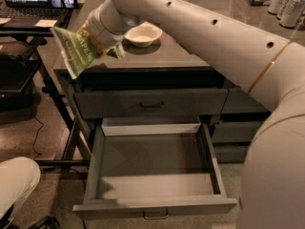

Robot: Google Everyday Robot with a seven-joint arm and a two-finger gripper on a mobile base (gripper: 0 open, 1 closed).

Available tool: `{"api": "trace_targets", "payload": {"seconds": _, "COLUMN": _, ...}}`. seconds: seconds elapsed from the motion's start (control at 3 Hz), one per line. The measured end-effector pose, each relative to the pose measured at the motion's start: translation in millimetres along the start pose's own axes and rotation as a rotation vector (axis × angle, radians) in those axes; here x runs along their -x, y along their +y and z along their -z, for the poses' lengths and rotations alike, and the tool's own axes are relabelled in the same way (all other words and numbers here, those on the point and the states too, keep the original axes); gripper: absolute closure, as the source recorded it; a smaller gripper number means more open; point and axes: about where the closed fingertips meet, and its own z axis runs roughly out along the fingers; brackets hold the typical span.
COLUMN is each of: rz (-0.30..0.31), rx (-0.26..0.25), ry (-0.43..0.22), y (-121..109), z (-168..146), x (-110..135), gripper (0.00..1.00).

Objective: Pick green jalapeno chip bag from middle drawer and place on counter

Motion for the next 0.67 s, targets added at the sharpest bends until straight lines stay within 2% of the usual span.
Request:
{"api": "trace_targets", "payload": {"seconds": 0.33, "rz": -0.078, "rx": -0.027, "ry": 0.083, "y": -3.2, "z": 4.0, "x": -33.8, "gripper": 1.00}}
{"api": "trace_targets", "payload": {"seconds": 0.67, "rz": -0.192, "rx": -0.026, "ry": 0.136, "y": -6.2, "z": 3.4, "x": -60.2, "gripper": 1.00}}
